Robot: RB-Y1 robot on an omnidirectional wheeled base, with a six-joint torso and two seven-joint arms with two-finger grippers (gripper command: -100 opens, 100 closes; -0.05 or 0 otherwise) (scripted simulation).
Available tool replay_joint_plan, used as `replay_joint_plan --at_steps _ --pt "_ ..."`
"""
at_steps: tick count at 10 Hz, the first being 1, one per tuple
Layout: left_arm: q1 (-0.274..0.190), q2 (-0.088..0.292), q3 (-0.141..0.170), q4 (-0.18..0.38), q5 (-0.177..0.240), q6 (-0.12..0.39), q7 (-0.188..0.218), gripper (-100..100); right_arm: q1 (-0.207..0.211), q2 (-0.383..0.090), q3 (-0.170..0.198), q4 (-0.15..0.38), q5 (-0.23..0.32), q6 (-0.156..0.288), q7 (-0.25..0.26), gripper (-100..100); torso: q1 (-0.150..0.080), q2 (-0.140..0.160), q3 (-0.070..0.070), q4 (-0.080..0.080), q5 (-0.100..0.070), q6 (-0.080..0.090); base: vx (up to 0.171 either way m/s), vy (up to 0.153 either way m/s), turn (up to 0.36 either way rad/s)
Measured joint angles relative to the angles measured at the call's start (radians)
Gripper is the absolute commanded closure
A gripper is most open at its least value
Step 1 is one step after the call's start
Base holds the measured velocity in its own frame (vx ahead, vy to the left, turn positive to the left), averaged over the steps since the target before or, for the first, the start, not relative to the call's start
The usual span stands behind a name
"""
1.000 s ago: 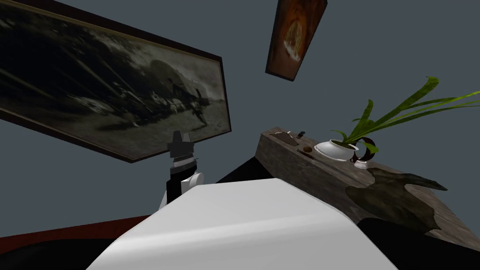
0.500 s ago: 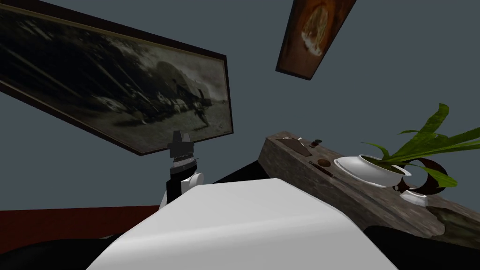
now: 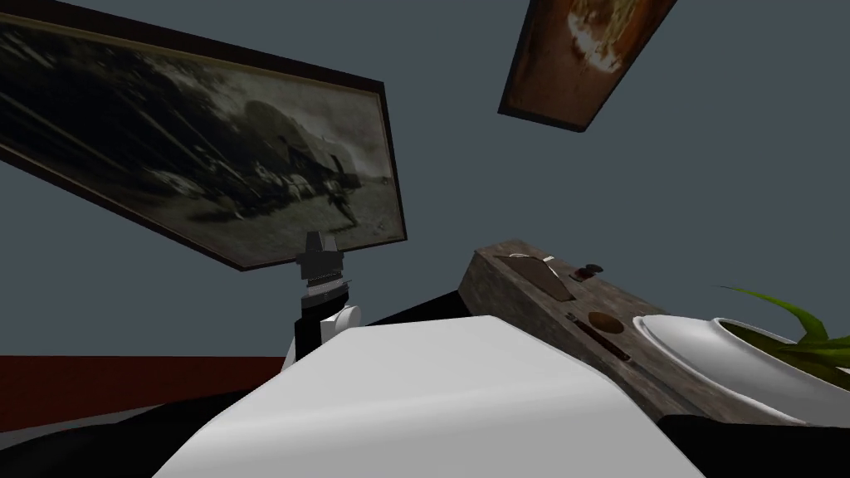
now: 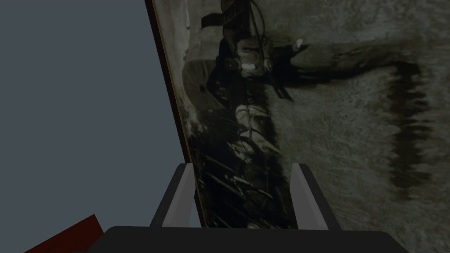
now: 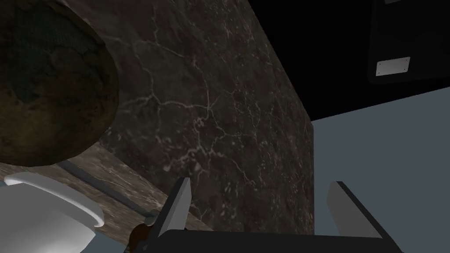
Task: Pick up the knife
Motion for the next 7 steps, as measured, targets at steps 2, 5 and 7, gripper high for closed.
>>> replay_joint_plan --at_steps 2,5,7 --pt "0.0 0.0 0.0 0.0 0.0 0.0 0.0 0 0.041 -0.02 0.014 0.021 0.049 -0.004 0.009 -100 -0.001 -0.002 -0.001 0.0 -0.001 0.0 0.086 -0.193 0.149" --pt "0.0 0.0 0.0 0.0 0.0 0.0 0.0 0 0.096 -0.051 0.048 0.031 0.122 0.013 0.016 -100 -0.002 -0.002 -0.001 0.0 -0.001 0.001 0.065 -0.235 0.157" --pt "0.0 0.0 0.0 0.0 0.0 0.0 0.0 0 0.132 -0.073 0.067 0.038 0.169 0.011 0.017 -100 -0.002 0.001 0.0 0.0 -0.001 0.0 0.039 -0.223 0.15"
